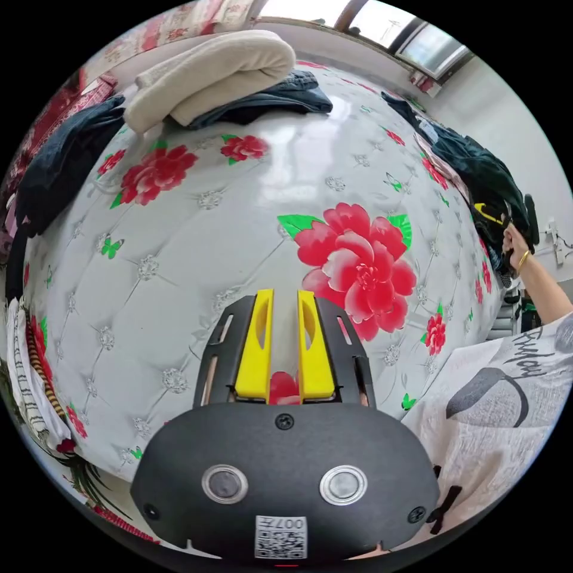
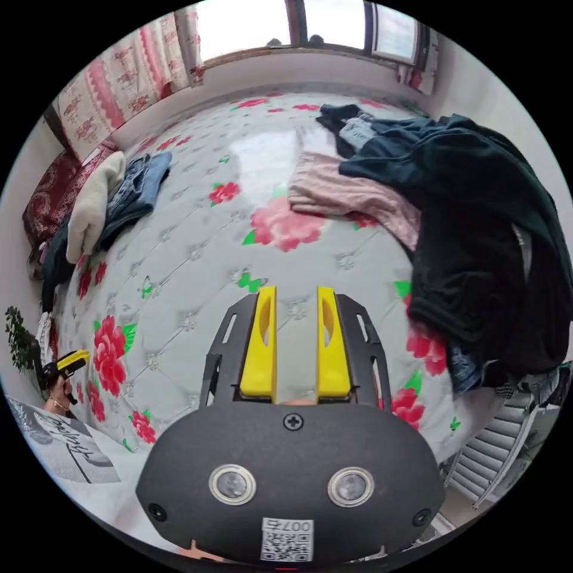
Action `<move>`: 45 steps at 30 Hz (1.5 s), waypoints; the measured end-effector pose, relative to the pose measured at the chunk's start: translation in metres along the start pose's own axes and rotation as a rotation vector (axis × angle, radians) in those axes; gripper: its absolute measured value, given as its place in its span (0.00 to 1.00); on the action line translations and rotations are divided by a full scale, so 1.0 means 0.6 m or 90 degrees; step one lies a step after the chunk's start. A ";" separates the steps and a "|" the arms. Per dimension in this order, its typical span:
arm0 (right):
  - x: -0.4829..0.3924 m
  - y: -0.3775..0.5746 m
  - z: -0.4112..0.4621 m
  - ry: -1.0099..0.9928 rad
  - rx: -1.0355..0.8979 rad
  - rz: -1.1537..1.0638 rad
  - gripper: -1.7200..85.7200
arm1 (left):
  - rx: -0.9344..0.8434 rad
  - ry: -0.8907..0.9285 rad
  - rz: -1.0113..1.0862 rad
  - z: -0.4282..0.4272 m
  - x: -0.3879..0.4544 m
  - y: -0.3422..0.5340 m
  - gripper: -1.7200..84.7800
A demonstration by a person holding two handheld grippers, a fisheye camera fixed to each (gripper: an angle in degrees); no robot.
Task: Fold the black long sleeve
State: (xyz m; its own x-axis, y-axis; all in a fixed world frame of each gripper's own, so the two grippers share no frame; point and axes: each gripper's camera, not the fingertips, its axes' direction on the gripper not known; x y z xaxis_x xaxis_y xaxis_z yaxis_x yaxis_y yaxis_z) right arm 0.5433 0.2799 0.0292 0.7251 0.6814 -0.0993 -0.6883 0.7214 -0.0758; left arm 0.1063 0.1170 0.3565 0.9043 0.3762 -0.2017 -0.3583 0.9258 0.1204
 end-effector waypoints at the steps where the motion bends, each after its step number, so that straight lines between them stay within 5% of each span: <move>1: 0.044 -0.019 -0.034 0.056 0.031 0.031 0.12 | -0.006 -0.028 0.011 0.005 0.029 -0.016 0.09; 8: 0.269 -0.119 -0.208 0.309 0.180 0.188 0.12 | -0.046 -0.136 0.034 0.035 0.138 -0.073 0.07; 14: 0.378 -0.197 -0.115 0.255 0.007 0.316 0.10 | -0.054 -0.163 0.064 0.045 0.164 -0.094 0.06; 18: 0.340 -0.173 -0.111 0.274 0.074 0.302 0.07 | -0.056 -0.170 0.077 0.048 0.169 -0.106 0.05; 23: 0.212 -0.065 -0.137 0.133 0.165 0.162 0.03 | -0.037 -0.149 0.011 0.044 0.154 -0.110 0.02; 27: 0.075 0.023 -0.141 -0.019 0.169 0.048 0.02 | -0.008 -0.008 -0.020 0.026 0.156 -0.113 0.01; 38: -0.523 0.327 -0.073 -0.505 -0.150 -0.424 0.03 | 0.081 0.115 0.138 -0.071 0.260 -0.006 0.01; 45: -0.503 0.358 -0.122 -0.330 -0.090 -0.470 0.08 | 0.105 0.106 0.064 -0.113 0.185 0.145 0.03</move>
State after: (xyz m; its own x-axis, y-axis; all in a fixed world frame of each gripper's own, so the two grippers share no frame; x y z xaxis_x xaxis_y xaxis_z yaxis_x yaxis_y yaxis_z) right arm 0.1752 0.2202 -0.0297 0.8773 0.0469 0.4777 -0.0168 0.9976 -0.0670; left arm 0.1599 0.2417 0.2785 0.8105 0.4792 -0.3367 -0.3890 0.8703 0.3021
